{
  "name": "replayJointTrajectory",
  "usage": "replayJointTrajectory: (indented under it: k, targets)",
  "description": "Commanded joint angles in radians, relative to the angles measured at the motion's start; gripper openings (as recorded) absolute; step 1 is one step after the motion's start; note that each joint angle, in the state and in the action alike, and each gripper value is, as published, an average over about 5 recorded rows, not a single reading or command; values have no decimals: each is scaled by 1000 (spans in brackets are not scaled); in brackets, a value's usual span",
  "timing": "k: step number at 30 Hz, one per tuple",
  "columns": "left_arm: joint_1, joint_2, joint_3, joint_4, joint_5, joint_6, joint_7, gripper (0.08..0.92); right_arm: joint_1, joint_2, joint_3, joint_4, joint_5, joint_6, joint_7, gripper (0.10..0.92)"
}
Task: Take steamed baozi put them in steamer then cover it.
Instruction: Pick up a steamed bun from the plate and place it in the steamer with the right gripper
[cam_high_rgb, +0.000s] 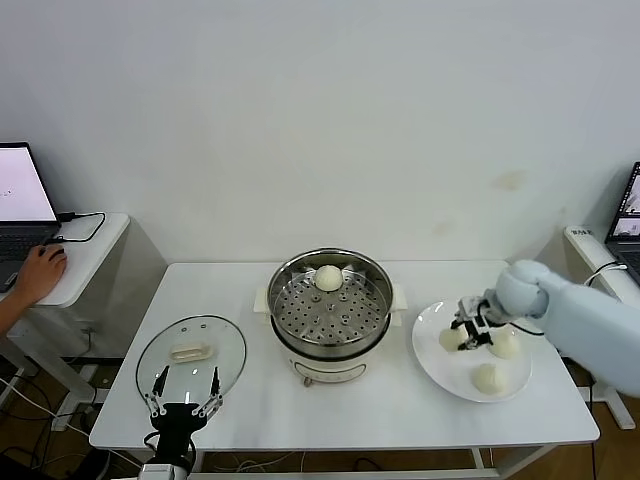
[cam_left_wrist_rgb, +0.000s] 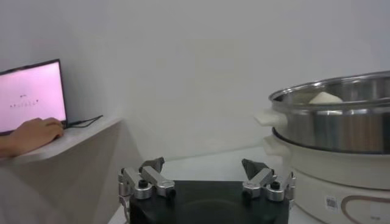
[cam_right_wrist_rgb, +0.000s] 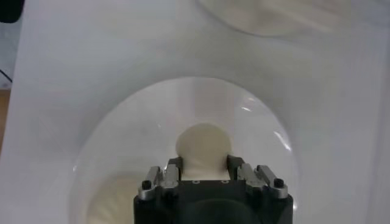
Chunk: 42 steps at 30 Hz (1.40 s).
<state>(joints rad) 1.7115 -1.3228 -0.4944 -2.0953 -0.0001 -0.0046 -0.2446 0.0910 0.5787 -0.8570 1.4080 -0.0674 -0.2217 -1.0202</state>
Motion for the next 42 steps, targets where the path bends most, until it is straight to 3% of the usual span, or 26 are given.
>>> replayJointTrajectory:
  k: [1, 8, 16, 24, 42]
  targets:
    - [-1, 1, 2, -1, 0, 0, 1, 823, 482, -46, -214, 153, 266, -73, 9, 484]
    - [-5, 12, 5, -3, -3, 1, 2, 823, 677, 128, -377, 195, 455, -183, 95, 488]
    - [-9, 10, -1, -4, -7, 0, 3, 823, 607, 406, -375, 118, 624, -343, 208, 492]
    - [-10, 6, -21, -5, -15, -1, 2, 823, 458, 624, -363, -55, 619, -383, 244, 492]
    - [-18, -3, -27, 9, -23, -3, 2, 823, 296, 730, -354, -193, 580, -426, 304, 492]
